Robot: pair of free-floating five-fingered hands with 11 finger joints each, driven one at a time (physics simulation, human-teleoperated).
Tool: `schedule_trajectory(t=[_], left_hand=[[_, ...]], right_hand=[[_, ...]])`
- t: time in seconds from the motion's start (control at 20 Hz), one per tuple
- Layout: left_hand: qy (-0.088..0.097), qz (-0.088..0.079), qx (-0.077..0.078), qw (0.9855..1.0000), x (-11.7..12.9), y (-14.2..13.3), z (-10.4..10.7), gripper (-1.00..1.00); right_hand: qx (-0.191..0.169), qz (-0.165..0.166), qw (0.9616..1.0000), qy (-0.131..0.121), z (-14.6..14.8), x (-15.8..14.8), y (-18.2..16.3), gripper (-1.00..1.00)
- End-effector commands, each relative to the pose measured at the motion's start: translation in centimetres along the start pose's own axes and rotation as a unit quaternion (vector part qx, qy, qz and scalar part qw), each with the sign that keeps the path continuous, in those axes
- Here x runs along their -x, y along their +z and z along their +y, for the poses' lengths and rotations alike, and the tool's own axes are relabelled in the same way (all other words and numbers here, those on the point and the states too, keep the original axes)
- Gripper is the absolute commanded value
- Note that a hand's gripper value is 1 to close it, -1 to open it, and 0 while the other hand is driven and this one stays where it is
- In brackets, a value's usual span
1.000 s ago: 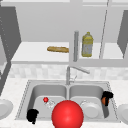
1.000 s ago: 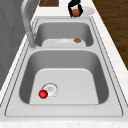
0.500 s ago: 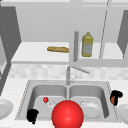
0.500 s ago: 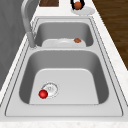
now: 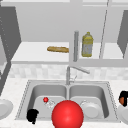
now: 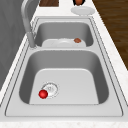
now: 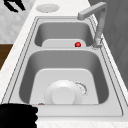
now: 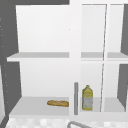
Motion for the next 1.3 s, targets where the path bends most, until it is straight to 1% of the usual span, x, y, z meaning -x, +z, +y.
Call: schedule_trajectory(t=[0.0,0.1,0.25,0.3,0.4,0.5,0.6,0.8,0.9,1.1,1.25], left_hand=[[0.0,0.0,0.0,1.0,0.0,0.0,0.0,0.0],[0.0,0.0,0.0,1.0,0.0,0.0,0.0,0.0],[0.0,0.0,0.0,1.0,0.0,0.0,0.0,0.0],[0.0,0.0,0.0,1.0,0.0,0.0,0.0,0.0],[0.0,0.0,0.0,1.0,0.0,0.0,0.0,0.0],[0.0,0.0,0.0,1.0,0.0,0.0,0.0,0.0],[0.0,0.0,0.0,1.0,0.0,0.0,0.0,0.0],[0.0,0.0,0.0,1.0,0.0,0.0,0.0,0.0],[0.0,0.0,0.0,1.0,0.0,0.0,0.0,0.0],[0.0,0.0,0.0,1.0,0.0,0.0,0.0,0.0],[0.0,0.0,0.0,1.0,0.0,0.0,0.0,0.0]], right_hand=[[0.002,-0.004,1.0,-0.004,0.0,3.0,1.3,1.0],[0.002,-0.002,1.0,-0.001,0.2,4.6,1.9,1.0],[0.001,-0.006,1.0,0.002,1.6,6.7,2.4,1.0],[0.003,-0.004,1.0,0.007,2.3,7.2,2.4,1.0],[0.008,-0.001,0.9999,0.011,3.7,8.0,2.0,1.0],[0.007,0.003,1.0,0.005,4.8,8.7,1.2,1.0],[0.007,0.007,0.9999,0.008,6.0,9.3,0.6,1.0],[0.005,0.006,1.0,0.003,7.8,10.1,-1.3,1.0],[0.002,0.005,1.0,-0.001,8.2,10.5,-2.3,1.0],[-0.002,-0.004,0.9999,-0.01,8.7,12.0,-2.6,1.0],[-0.002,-0.019,0.9992,-0.035,9.1,12.9,-2.3,1.0]])
